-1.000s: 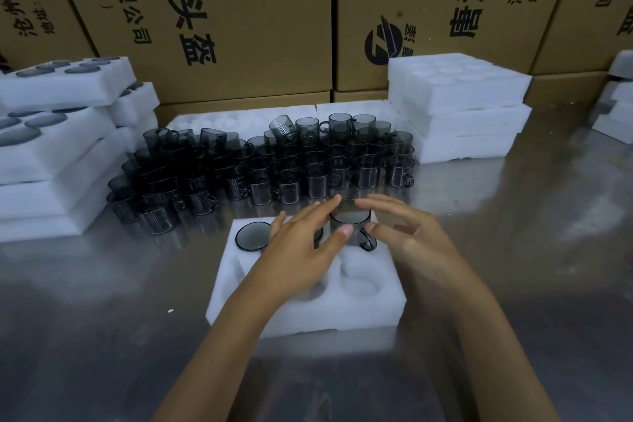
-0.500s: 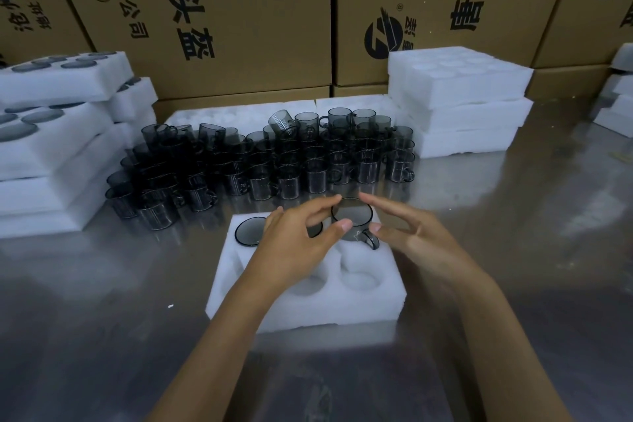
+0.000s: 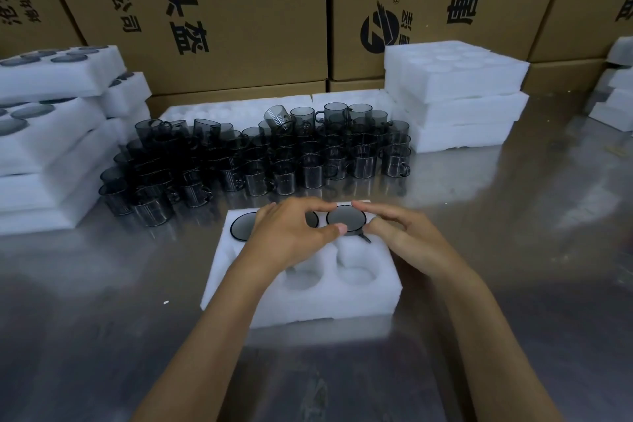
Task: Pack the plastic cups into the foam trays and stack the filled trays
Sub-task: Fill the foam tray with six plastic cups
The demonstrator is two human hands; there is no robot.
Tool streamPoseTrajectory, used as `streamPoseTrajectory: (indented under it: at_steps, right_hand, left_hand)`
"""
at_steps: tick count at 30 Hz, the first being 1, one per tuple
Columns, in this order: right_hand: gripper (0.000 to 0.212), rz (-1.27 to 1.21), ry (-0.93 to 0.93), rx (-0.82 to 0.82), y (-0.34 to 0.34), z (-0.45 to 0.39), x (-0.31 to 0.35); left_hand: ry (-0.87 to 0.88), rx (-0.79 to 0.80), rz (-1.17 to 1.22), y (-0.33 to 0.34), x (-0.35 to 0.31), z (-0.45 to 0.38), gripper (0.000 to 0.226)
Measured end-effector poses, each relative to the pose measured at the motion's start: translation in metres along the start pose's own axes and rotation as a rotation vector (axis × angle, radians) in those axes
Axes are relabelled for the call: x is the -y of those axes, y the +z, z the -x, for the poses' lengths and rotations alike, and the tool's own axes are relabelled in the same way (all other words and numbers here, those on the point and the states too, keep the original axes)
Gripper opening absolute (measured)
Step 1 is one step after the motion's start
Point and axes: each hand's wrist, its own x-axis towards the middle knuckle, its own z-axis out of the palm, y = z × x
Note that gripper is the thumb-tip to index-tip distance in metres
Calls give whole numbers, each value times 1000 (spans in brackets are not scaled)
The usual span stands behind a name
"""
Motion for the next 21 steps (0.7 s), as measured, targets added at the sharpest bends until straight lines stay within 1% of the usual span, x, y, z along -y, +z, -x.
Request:
streamPoseTrajectory:
  at_steps: [4, 7, 9, 10, 11, 13, 15, 18, 21]
  right_hand:
    - [24, -121, 55, -69, 4, -3, 0]
    - [20, -220, 73, -86, 9, -6, -2]
    - [21, -302, 110, -118, 12, -12, -3]
    - [23, -343, 133, -153, 13, -16, -4]
    - [25, -371, 139, -198, 15, -21, -6]
    - [25, -397, 105, -293, 16, -32, -13]
    - [25, -427, 78, -358, 14, -41, -19]
    - [28, -471, 78, -360, 10, -49, -27]
    - [30, -495, 83, -336, 7, -53, -33]
  left_hand:
    - [-40, 62, -11, -8, -6, -5, 37]
    - [-31, 212, -46, -22, -11, -19, 35]
    - [7, 271, -40, -31, -18, -37, 25]
    - [20, 244, -32, -34, -21, -50, 21]
    - [25, 181, -29, -36, -23, -66, 21]
    - [13, 18, -61, -40, -24, -105, 31]
    - [-17, -101, -130, -45, -20, -143, 45]
    - [-49, -179, -255, -48, -8, -192, 58]
    - [-40, -197, -391, -45, 6, -224, 60]
